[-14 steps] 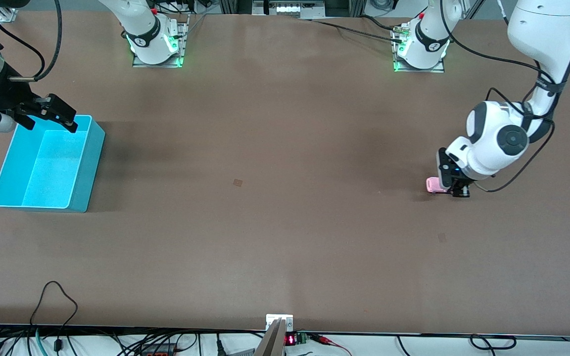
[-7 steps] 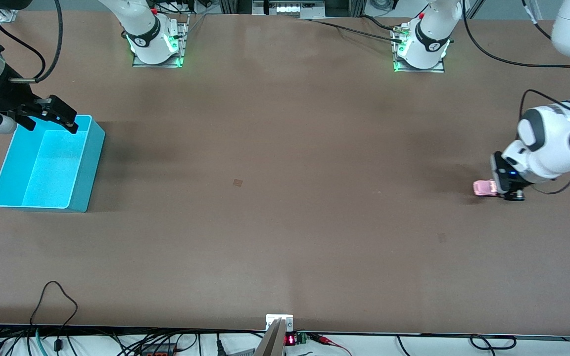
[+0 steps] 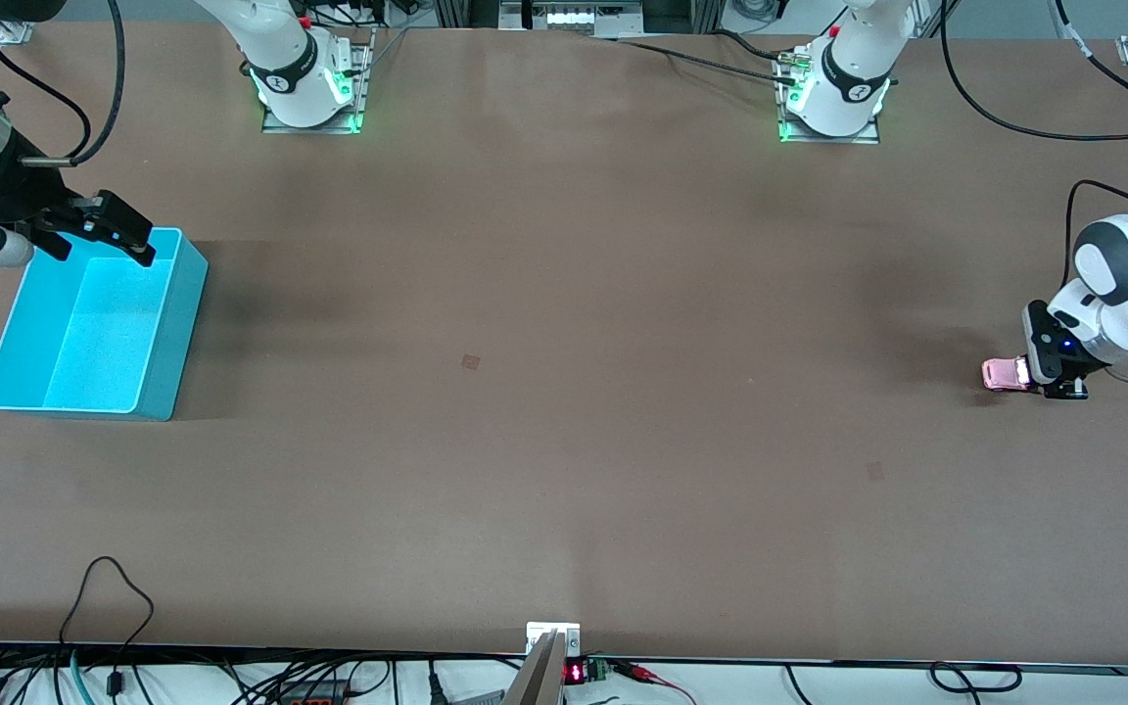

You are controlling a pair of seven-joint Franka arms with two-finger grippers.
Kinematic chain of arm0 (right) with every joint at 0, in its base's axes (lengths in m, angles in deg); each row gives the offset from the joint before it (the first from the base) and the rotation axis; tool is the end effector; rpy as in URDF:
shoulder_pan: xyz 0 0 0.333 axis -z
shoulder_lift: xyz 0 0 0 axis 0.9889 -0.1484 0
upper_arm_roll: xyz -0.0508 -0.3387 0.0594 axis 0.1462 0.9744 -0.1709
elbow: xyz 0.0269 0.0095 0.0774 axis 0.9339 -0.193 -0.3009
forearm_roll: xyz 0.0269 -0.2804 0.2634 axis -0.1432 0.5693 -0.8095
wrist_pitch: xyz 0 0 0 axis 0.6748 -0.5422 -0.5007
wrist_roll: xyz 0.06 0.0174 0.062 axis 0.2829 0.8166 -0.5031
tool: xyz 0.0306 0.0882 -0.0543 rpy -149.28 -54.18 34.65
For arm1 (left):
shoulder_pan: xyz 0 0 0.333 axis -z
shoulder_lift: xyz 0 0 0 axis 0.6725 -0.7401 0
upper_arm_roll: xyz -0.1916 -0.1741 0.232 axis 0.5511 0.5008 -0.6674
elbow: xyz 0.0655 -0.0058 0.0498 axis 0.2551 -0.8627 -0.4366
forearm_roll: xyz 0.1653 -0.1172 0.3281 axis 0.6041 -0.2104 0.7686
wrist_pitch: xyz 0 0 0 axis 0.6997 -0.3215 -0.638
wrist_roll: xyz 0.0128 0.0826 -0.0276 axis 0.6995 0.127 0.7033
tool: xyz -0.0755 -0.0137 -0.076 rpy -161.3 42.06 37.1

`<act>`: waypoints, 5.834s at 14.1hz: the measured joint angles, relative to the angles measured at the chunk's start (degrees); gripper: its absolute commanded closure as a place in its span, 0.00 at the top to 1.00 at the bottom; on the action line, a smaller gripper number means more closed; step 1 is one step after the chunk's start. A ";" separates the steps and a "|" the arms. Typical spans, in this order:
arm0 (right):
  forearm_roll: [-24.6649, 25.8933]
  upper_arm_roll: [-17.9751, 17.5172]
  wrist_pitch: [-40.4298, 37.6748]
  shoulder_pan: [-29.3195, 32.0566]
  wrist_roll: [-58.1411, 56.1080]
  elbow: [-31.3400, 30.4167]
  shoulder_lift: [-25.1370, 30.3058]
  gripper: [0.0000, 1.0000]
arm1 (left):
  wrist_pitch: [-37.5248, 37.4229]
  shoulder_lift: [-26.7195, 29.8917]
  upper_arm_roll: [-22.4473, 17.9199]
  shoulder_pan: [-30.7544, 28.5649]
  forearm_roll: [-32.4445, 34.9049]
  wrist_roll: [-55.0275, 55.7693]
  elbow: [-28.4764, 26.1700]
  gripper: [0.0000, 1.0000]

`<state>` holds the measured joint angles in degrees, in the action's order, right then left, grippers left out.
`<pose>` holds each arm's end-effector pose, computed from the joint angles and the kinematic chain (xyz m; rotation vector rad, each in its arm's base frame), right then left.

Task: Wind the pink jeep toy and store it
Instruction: 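Press the pink jeep down and pull it back with the left gripper, then release the jeep and lift the left gripper, letting it roll toward the box, then move the right gripper over the stopped pink jeep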

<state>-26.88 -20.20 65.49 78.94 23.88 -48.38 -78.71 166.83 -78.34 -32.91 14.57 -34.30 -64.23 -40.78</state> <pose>0.5502 0.0465 0.6333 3.1317 -0.1006 0.1256 0.5670 0.2604 0.2290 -2.1768 2.1879 0.0603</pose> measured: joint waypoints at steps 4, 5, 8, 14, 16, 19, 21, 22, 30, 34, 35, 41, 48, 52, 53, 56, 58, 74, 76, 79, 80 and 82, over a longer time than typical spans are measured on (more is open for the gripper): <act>0.00 0.00 0.18 0.00 0.00 0.05 -0.24 1.00 | -0.74 -2.85 1.47 0.02 0.00 -0.43 1.01 1.00; 0.00 0.00 0.18 0.00 0.00 0.06 -0.24 1.00 | -2.81 -2.82 2.27 0.03 0.00 -0.43 2.24 1.00; 0.00 0.01 0.18 0.01 0.00 0.08 -0.24 1.00 | -13.87 -1.56 4.76 0.06 0.00 0.35 8.39 1.00; 0.00 0.01 0.22 0.02 0.00 0.11 -0.25 1.00 | -34.25 2.91 7.73 1.29 0.00 13.17 17.26 1.00; 0.00 0.01 0.23 0.02 0.00 0.11 -0.25 1.00 | -41.33 3.75 7.88 3.50 0.00 20.84 20.84 1.00; 0.00 0.01 0.23 0.02 0.00 0.11 -0.25 1.00 | -50.14 4.43 8.05 7.72 0.00 31.90 27.33 1.00; 0.00 0.01 0.23 0.02 0.00 0.11 -0.25 1.00 | -55.77 4.78 8.13 10.73 0.00 39.98 31.53 1.00; 0.00 0.01 0.24 0.02 0.00 0.12 -0.25 1.00 | -58.57 4.99 8.18 12.19 0.00 44.71 33.14 1.00; 0.00 0.02 0.24 0.02 0.00 0.11 -0.27 1.00 | -66.29 10.19 9.58 21.04 -1.26 80.82 36.87 1.00; 0.00 0.02 0.24 0.02 0.00 0.12 -0.27 1.00 | -60.55 16.22 3.30 24.78 -3.65 97.46 32.96 1.00; 0.00 0.02 0.24 0.03 0.00 0.12 -0.27 1.00 | -58.29 18.27 2.20 25.38 -4.40 102.29 30.61 1.00; 0.00 0.02 0.24 0.03 0.00 0.13 -0.28 1.00 | -50.98 27.30 -5.29 29.49 -5.14 109.78 19.26 1.00; 0.00 0.02 0.24 0.03 0.00 0.13 -0.28 1.00 | -53.30 29.06 -5.58 30.13 -5.14 103.20 18.17 1.00; 0.00 0.02 0.24 0.03 0.00 0.13 -0.28 1.00 | -55.23 29.20 -5.60 30.13 -5.14 102.60 18.22 1.00; -0.01 0.02 0.25 0.03 0.00 0.13 -0.28 1.00 | -55.26 29.20 -5.61 30.13 -5.14 102.57 18.22 1.00; -0.07 0.02 0.24 0.01 -0.01 0.13 -0.60 1.00 | -55.34 29.22 -5.88 30.13 -5.14 102.55 18.22 1.00; -0.08 -0.04 0.24 -0.09 -1.05 0.13 -1.67 1.00 | -55.37 29.23 -6.10 30.12 -5.14 102.53 18.22 1.00; 0.17 0.99 11.33 4.38 -83.56 -19.30 -8.58 1.00 | -58.73 29.85 -5.87 30.15 -5.14 102.46 20.00 1.00; 0.19 1.01 18.80 5.67 -88.55 -25.47 -8.57 1.00 | -58.95 29.85 -5.87 30.15 -5.14 102.47 20.04 1.00; 0.20 1.02 29.95 6.93 -93.67 -33.35 -8.53 1.00 | -58.94 29.85 -5.86 30.17 -5.14 102.47 20.04 1.00; 0.20 1.01 33.07 7.04 -94.52 -35.41 -8.52 1.00 | -58.93 29.85 -5.86 30.17 -5.14 102.47 20.09 1.00; 0.20 1.01 39.07 7.35 -94.96 -39.47 -8.52 1.00 | -58.93 29.85 -5.86 30.19 -5.14 102.47 20.47 1.00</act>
<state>-26.68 -19.19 104.56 86.29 -71.08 -87.85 -87.23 107.90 -48.49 -38.77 44.76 -39.45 38.24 -20.31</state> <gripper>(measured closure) 0.000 0.000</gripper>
